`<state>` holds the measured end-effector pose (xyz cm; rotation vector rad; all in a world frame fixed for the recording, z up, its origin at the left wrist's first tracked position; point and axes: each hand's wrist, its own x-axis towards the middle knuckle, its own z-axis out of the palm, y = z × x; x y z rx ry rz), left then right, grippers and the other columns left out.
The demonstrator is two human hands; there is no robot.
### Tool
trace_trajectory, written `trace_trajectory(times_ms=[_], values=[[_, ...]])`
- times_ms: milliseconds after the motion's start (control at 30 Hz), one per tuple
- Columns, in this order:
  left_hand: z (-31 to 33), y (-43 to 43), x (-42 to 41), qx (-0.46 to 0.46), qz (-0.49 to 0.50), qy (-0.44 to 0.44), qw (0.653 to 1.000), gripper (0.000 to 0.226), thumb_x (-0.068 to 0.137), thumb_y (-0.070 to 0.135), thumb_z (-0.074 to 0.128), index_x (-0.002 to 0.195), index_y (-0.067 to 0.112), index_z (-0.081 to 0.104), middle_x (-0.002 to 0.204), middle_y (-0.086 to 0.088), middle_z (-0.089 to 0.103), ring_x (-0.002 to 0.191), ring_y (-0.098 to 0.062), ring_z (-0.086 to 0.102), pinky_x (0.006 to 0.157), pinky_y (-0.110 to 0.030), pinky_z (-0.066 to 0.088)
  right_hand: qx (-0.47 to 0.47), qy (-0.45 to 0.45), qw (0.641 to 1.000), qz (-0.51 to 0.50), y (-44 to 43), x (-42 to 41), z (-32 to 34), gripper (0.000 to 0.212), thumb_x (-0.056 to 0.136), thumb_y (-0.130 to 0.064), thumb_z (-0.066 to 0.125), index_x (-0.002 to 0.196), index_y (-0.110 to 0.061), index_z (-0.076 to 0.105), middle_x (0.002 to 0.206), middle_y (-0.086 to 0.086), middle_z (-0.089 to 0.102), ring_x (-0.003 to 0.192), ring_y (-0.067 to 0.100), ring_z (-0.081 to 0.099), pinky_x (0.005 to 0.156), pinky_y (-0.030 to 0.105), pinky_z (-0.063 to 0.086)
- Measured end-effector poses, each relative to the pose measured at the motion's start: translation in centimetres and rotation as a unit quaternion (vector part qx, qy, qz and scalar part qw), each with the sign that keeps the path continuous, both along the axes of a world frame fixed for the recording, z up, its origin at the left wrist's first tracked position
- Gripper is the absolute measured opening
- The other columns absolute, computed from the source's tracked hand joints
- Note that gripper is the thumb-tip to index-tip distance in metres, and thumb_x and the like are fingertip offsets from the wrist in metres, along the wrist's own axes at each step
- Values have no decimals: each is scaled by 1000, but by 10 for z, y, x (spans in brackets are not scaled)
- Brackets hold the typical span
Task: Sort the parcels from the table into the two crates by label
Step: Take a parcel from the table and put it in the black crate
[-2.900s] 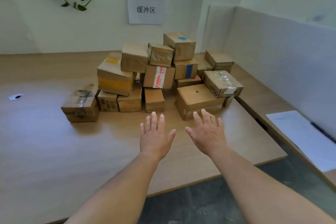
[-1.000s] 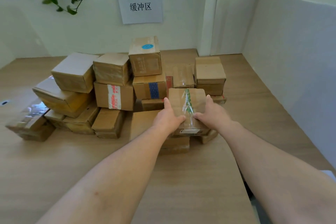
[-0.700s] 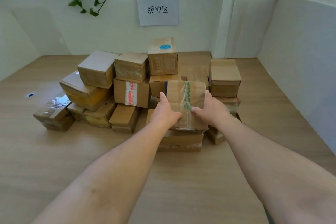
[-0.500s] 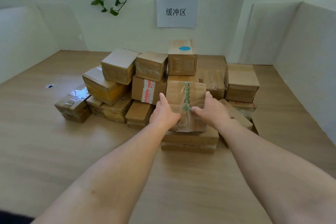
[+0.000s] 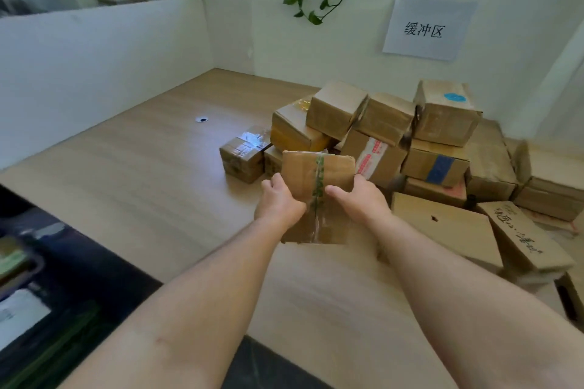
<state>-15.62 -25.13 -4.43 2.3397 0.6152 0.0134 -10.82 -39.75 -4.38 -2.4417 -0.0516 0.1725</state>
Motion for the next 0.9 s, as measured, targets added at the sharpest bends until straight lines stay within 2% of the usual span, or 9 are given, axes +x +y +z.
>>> trace_trajectory(times_ms=[67,133,267,400,500,600,667,767,900], values=[[-2,31,-16,-9,23,4,1000,74,87,32,68,145,14,25,139,-9,34,121,-29,49,88,-37,47,19,26,999,28,32,-7,1,67,86,-61,58,134,-15,47,124,5,59,108,23,60,86,39,55],[-5,63,-31,-27,46,5,999,75,88,41,65,145,13,27,140,-10,35,124,-30,48,94,-39,47,29,46,997,55,66,-18,1,70,84,-65,57,134,-17,48,124,4,61,109,24,61,88,42,55],[-9,124,-65,-71,81,-4,994,78,88,62,53,146,14,32,142,-10,41,128,-30,46,102,-46,45,43,62,992,98,130,-45,2,76,84,-69,51,140,-17,43,132,4,57,119,26,57,94,44,52],[-12,177,-104,-104,129,-22,986,79,89,71,41,146,17,32,144,-8,44,129,-31,47,102,-48,45,36,60,986,149,189,-71,1,97,69,-88,39,137,-18,45,128,3,60,114,25,59,93,45,51],[-14,214,-133,-124,167,-35,977,80,89,73,34,145,16,33,143,-7,46,127,-31,48,97,-44,44,20,45,982,180,231,-87,1,82,80,-80,39,129,-15,52,121,4,62,111,25,59,96,44,49],[-16,250,-159,-132,200,-30,970,84,89,76,28,143,13,35,139,-10,50,123,-31,50,91,-41,43,19,33,976,217,270,-103,-1,68,87,-74,38,119,-18,58,112,2,64,100,22,59,91,40,50],[-16,273,-177,-133,220,-28,966,88,88,78,25,142,11,37,137,-11,51,121,-32,50,92,-40,43,10,33,972,231,295,-115,-2,67,89,-72,36,119,-16,56,109,2,62,99,22,58,88,39,49],[-15,303,-203,-129,257,-35,957,92,87,79,22,146,9,34,140,-14,47,123,-33,49,99,-47,46,-3,28,967,255,332,-134,-7,70,88,-76,31,119,-17,55,110,2,61,100,23,58,89,41,49],[-16,337,-230,-112,307,-37,944,96,87,79,19,149,7,31,145,-17,43,127,-35,47,97,-48,48,0,36,959,281,374,-154,-11,64,89,-75,29,109,-19,52,105,2,58,95,23,56,78,36,43]])
